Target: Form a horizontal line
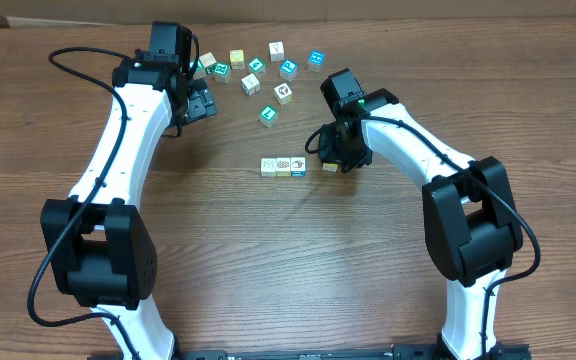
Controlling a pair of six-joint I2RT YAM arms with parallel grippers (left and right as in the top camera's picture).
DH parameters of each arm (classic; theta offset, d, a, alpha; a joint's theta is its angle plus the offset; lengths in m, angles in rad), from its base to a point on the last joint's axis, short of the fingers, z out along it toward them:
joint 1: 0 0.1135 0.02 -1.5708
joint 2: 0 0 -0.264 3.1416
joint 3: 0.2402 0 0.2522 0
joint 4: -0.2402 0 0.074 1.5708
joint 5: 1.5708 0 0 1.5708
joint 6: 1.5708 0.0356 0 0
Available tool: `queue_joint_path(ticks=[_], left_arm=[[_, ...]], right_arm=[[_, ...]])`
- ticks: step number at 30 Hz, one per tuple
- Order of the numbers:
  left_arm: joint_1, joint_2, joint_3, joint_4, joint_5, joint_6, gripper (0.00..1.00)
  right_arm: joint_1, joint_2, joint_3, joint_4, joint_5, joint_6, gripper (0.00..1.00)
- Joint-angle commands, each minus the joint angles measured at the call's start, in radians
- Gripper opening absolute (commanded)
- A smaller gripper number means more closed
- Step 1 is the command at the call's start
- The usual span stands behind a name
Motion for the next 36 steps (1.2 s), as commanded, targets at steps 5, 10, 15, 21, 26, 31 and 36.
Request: queue_joint_path(ticks=[5,10,15,21,26,31,36], left_arm=[[-0.002,0.013,0.024,-0.002,-0.013,0.001,1.00],[-0.002,0.013,0.024,-0.002,-0.013,0.001,1.00],[-0.002,0.013,0.024,-0.002,-0.013,0.001,1.00],[-0.003,0.013,0.024,-0.002,-0.013,0.001,1.00],[-0.003,0.013,0.024,-0.002,-0.013,0.001,1.00],[-0.003,0.013,0.024,-0.002,-0.013,0.001,1.00],[-0.003,0.013,0.024,-0.002,-0.013,0.001,1.00]], right_arm=[[0.006,-0.038,-0.005,0.000,0.016,0.006,0.27],[0.006,-0.040,0.043,-0.027,0.016,0.005,0.27],[0.006,-0.041,0.095,-0.077,0.016,0.002,0.26],[0.006,-0.041,0.099,-0.092,-0.032,0.003,0.26],[0.012,-0.041,0.095,-0.094,-0.051,0.003,0.26],[0.025,-0.040,0.067,-0.076,-0.052,0.003,0.26],[0.037,-0.040,0.064,-0.068,-0.051,0.003,0.27]])
